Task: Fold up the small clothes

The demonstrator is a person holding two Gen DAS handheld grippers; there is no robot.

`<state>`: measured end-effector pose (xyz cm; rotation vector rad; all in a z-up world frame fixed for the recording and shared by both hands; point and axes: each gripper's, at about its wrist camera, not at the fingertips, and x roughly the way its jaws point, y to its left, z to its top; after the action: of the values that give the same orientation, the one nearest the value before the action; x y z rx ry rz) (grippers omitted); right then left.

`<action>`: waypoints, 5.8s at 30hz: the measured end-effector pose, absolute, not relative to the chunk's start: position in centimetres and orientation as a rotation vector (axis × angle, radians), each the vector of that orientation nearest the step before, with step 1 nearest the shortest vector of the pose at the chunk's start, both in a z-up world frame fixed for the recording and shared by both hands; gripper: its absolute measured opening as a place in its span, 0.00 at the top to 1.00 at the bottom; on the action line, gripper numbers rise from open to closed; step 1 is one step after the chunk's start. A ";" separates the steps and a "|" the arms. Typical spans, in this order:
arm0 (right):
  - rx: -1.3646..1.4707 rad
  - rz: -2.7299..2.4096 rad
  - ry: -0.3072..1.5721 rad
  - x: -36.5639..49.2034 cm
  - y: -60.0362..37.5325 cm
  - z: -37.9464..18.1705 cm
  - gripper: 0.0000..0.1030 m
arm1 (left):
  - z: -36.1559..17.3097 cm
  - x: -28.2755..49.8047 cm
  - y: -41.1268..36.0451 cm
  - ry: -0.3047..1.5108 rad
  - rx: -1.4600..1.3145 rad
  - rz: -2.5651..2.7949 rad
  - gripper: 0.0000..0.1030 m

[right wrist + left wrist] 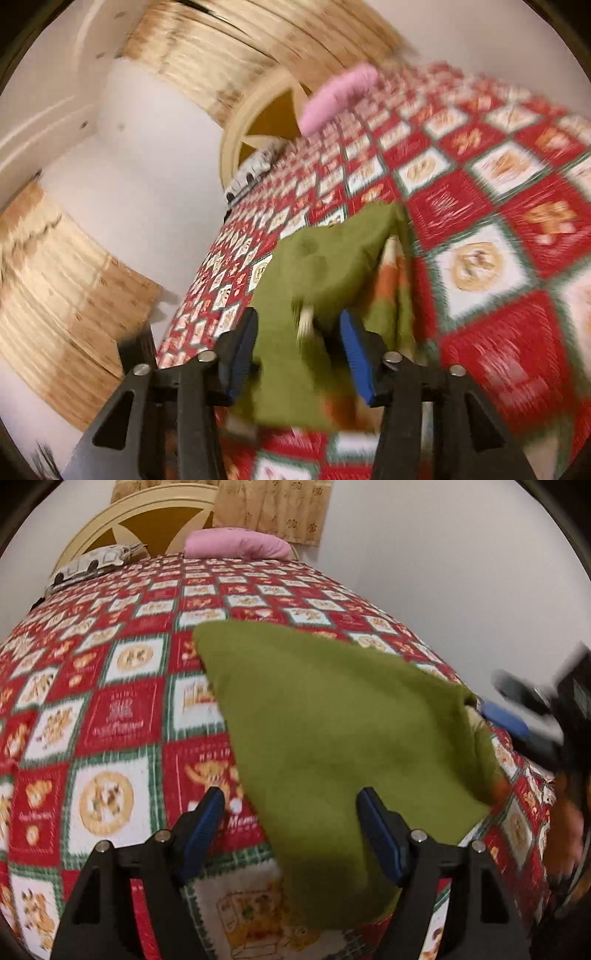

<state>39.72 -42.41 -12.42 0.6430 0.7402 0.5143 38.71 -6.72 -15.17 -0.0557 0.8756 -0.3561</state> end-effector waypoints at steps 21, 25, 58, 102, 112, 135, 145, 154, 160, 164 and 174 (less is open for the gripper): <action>0.734 0.348 0.918 51.7 -44.4 -16.2 0.69 | -17.5 37.8 -6.9 0.881 -0.035 -0.402 0.09; 0.671 0.360 0.971 54.1 -44.0 -16.3 0.78 | -17.5 37.7 -7.0 0.879 -0.033 -0.403 0.08; -0.020 0.494 0.874 45.0 -34.2 -13.2 0.70 | -14.1 41.9 -5.9 0.813 -0.057 -0.240 0.00; 0.498 0.448 0.923 53.1 -42.0 -17.8 0.47 | -17.2 42.5 -6.0 0.856 -0.141 -0.332 0.00; 0.477 0.479 0.908 53.5 -41.5 -18.2 0.52 | -17.0 42.6 -6.6 0.844 -0.143 -0.394 0.01; 0.482 0.536 0.854 52.6 -41.5 -18.4 0.71 | -16.1 42.0 -7.1 0.830 -0.154 -0.486 0.39; 0.428 0.535 0.785 50.4 -40.5 -15.6 0.78 | -13.3 39.9 -7.7 0.807 -0.054 -0.431 0.58; 0.456 0.593 0.766 45.9 -39.2 -14.0 0.78 | -10.9 35.5 -5.7 0.778 -0.031 -0.415 0.59; 0.455 0.654 0.769 43.0 -36.2 -13.5 0.78 | -10.7 33.1 -3.1 0.779 -0.055 -0.383 0.59; 0.442 0.693 0.774 41.4 -34.0 -13.4 0.78 | -10.4 31.3 -1.2 0.763 -0.073 -0.358 0.59; 0.425 0.775 0.778 38.8 -29.0 -13.1 0.78 | -10.3 27.9 3.2 0.735 -0.109 -0.297 0.59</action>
<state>38.80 -29.03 -13.11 0.4245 0.7782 0.7746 27.92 3.22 -10.34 -0.1088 0.7354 -0.2965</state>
